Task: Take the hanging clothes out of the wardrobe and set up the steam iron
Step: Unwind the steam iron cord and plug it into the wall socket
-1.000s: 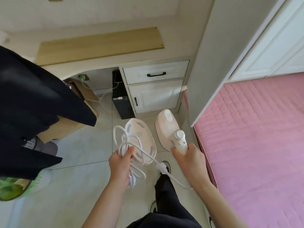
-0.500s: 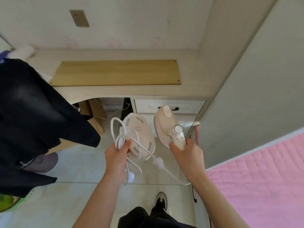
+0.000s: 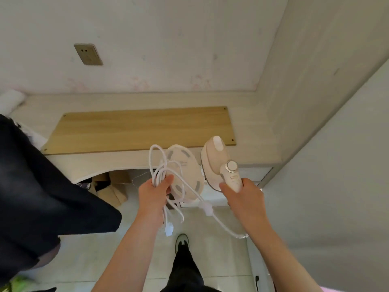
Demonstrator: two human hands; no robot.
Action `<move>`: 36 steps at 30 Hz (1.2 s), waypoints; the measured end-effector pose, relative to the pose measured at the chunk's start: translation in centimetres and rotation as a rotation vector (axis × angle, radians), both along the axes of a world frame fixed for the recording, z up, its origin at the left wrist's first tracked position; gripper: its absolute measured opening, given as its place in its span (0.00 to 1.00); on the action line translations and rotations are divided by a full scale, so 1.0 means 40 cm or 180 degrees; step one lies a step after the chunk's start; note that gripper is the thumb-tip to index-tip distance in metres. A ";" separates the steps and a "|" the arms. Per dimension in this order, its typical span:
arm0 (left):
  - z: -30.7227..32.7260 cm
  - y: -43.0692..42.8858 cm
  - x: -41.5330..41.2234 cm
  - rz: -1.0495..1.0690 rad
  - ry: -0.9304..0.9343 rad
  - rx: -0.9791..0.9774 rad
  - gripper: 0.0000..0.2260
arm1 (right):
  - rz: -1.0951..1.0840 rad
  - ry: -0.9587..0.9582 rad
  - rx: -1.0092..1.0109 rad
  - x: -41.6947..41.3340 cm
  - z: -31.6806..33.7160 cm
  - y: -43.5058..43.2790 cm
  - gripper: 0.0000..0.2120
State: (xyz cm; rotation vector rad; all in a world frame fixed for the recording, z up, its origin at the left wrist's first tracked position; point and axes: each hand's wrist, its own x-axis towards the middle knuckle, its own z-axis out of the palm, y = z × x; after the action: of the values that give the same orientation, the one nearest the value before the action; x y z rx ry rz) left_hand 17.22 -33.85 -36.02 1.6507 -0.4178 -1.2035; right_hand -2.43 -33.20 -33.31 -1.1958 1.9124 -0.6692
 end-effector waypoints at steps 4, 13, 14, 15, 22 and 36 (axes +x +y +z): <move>0.001 -0.145 0.039 -0.0151 0.0017 0.0114 0.03 | -0.0143 0.0004 0.0008 0.038 0.003 -0.127 0.13; -0.010 -0.402 0.063 -0.0503 0.0250 0.0338 0.09 | -0.0438 0.0025 -0.0052 0.062 0.019 -0.327 0.13; -0.012 -0.424 0.059 -0.0556 0.0222 0.0394 0.09 | -0.0451 0.0007 -0.0054 0.058 0.017 -0.345 0.13; -0.014 -0.446 0.053 -0.0596 0.0187 0.0454 0.10 | -0.0465 -0.0013 -0.0055 0.053 0.014 -0.362 0.13; -0.054 -0.585 -0.011 -0.0761 -0.0002 0.0628 0.08 | -0.0451 -0.0020 0.0011 -0.005 -0.020 -0.482 0.13; -0.155 -0.782 -0.108 -0.0689 -0.0053 0.0921 0.12 | -0.0357 0.0142 0.0137 -0.100 -0.086 -0.671 0.14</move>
State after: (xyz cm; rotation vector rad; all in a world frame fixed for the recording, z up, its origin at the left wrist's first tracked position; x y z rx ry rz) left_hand 12.90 -65.14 -42.23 1.8996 -0.4582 -1.4661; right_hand -6.45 -60.04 -36.77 -1.0916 2.0328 -0.6617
